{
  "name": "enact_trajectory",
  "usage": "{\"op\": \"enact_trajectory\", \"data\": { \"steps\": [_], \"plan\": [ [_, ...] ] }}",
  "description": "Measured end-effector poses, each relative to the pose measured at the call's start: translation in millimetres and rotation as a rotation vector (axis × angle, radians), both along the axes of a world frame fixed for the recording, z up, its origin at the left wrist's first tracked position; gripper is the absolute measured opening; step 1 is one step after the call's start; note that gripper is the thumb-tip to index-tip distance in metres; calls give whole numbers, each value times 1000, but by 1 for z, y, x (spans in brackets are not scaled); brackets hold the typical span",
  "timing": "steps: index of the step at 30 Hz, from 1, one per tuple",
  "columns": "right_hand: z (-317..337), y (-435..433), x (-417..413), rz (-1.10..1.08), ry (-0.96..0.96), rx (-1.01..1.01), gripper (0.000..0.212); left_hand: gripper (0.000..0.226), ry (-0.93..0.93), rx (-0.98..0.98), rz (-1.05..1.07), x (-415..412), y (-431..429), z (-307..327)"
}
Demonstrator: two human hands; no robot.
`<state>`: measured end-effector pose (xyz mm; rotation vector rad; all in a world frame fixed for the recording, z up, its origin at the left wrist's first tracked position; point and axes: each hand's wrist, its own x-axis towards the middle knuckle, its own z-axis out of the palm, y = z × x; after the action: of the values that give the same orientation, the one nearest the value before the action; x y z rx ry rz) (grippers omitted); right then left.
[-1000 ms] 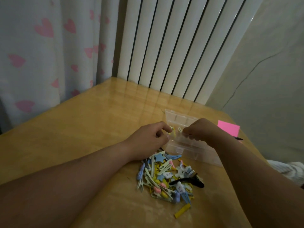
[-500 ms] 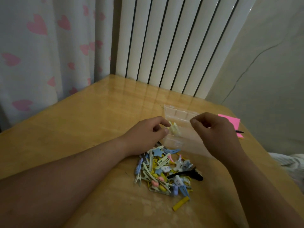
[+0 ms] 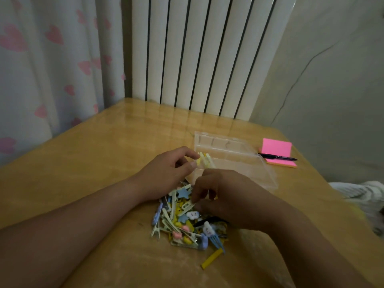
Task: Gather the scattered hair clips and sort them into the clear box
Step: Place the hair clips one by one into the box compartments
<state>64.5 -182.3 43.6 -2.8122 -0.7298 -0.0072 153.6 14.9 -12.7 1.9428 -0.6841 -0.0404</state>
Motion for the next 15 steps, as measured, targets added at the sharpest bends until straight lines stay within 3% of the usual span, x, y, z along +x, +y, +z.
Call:
{"op": "enact_trajectory", "data": {
  "steps": [15],
  "plan": [
    [-2, 0, 1, -15, 62, -28, 11, 22, 9, 6, 11, -1, -1, 1]
  ]
}}
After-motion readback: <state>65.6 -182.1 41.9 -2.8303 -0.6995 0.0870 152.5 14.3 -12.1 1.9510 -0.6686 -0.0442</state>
